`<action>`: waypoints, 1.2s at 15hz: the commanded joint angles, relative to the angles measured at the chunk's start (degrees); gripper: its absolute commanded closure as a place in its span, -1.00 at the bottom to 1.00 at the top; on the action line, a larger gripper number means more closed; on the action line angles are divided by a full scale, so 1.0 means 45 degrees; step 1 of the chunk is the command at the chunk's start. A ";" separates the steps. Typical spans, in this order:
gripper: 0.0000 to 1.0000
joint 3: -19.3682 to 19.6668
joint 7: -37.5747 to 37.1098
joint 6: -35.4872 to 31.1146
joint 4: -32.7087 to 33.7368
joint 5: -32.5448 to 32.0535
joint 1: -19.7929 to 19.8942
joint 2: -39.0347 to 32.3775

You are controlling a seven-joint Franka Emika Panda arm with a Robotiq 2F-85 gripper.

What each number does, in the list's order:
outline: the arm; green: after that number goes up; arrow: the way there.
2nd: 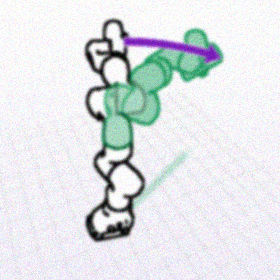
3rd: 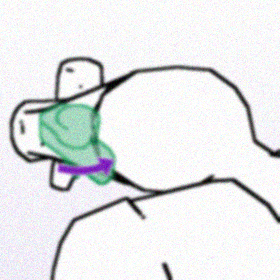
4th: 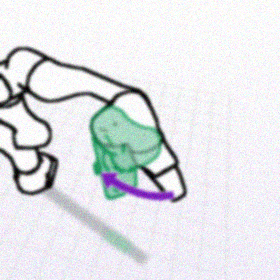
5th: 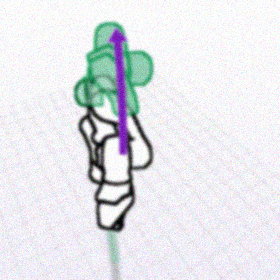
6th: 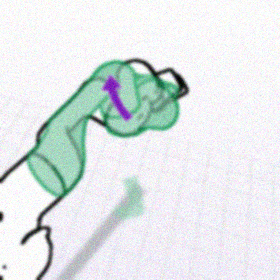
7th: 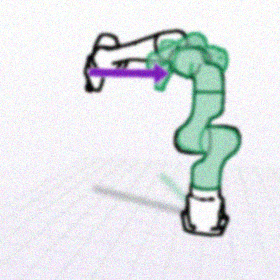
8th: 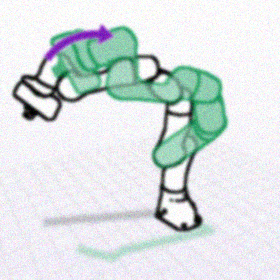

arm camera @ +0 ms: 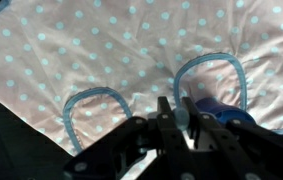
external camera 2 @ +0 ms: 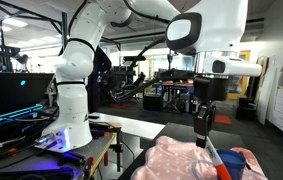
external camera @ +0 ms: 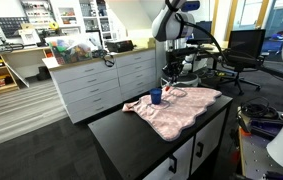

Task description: Remove the marker the blue cup and place it on the apron

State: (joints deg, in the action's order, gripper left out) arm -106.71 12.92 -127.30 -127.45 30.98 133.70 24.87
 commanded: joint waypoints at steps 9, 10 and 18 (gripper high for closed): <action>0.89 -0.1975 0.1847 -0.0147 -0.0204 0.1835 0.2292 0.0551; 0.90 -0.2016 0.1975 -0.0160 -0.0248 0.1949 0.2346 0.0612; 0.82 -0.2159 0.2524 -0.0124 -0.0359 0.1909 0.2566 0.1028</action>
State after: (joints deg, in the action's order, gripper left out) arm -115.32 22.56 -127.73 -128.94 38.91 143.77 28.50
